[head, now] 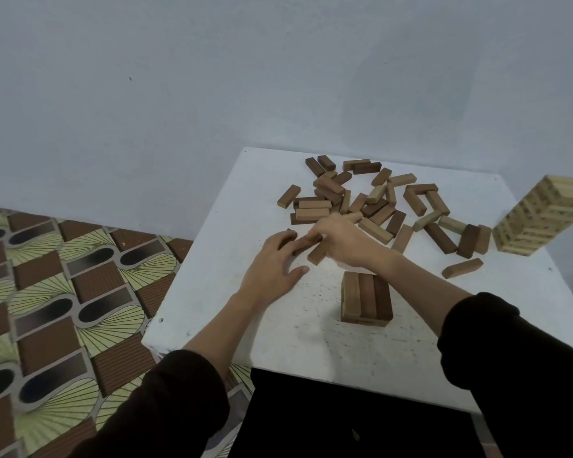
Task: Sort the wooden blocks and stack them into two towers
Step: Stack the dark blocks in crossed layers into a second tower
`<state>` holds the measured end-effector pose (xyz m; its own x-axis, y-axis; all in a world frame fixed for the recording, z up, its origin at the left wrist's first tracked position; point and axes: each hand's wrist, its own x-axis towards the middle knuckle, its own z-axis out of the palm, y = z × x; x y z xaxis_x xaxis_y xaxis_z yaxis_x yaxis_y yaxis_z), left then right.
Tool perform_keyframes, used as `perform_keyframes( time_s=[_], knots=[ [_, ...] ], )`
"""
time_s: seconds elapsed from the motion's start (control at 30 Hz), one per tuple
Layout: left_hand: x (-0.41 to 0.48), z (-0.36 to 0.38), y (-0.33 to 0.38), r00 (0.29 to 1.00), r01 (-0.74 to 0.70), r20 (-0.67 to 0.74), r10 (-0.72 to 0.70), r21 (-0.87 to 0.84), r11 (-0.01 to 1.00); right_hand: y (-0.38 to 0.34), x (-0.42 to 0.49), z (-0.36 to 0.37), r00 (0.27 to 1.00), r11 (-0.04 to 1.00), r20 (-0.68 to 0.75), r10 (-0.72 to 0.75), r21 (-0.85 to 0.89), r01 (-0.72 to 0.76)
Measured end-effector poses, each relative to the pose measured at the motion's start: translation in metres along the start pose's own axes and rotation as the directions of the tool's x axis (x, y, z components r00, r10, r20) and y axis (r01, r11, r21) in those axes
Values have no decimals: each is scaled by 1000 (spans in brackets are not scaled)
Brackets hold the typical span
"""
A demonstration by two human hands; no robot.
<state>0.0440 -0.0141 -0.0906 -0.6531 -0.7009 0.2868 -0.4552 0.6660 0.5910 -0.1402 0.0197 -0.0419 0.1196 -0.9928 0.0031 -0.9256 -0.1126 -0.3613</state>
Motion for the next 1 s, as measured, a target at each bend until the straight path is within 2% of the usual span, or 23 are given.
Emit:
perform_keyframes(
  time_s=[0.07,0.23,0.37,0.43,0.53,0.67,0.8,1.0],
  knots=[
    [0,0,0,1000,-15,-19,15,-33,999,3,1,1,997,998,-62,37,-42,-39],
    [-2,-3,2,999,5,-35,-10,-162,987,2,1,10,996,996,42,79,48,-81],
    [-2,-2,-1,978,206,56,-200,-369,906,-2,3,15,995,987,27,95,131,-98],
    [-1,-1,-1,964,266,100,-247,-379,886,-6,4,14,994,983,46,102,146,-108],
    [1,-2,1,968,250,102,-228,-373,894,-10,6,12,988,979,113,107,161,-125],
    [3,-7,-6,978,209,102,-184,-397,894,-12,7,10,978,990,186,93,85,-110],
    [1,-10,-12,974,227,89,-210,-284,932,-7,9,11,977,992,194,94,68,-109],
    [3,-15,-9,970,234,135,-201,-321,918,-9,10,11,981,986,187,57,145,-85]
  ],
)
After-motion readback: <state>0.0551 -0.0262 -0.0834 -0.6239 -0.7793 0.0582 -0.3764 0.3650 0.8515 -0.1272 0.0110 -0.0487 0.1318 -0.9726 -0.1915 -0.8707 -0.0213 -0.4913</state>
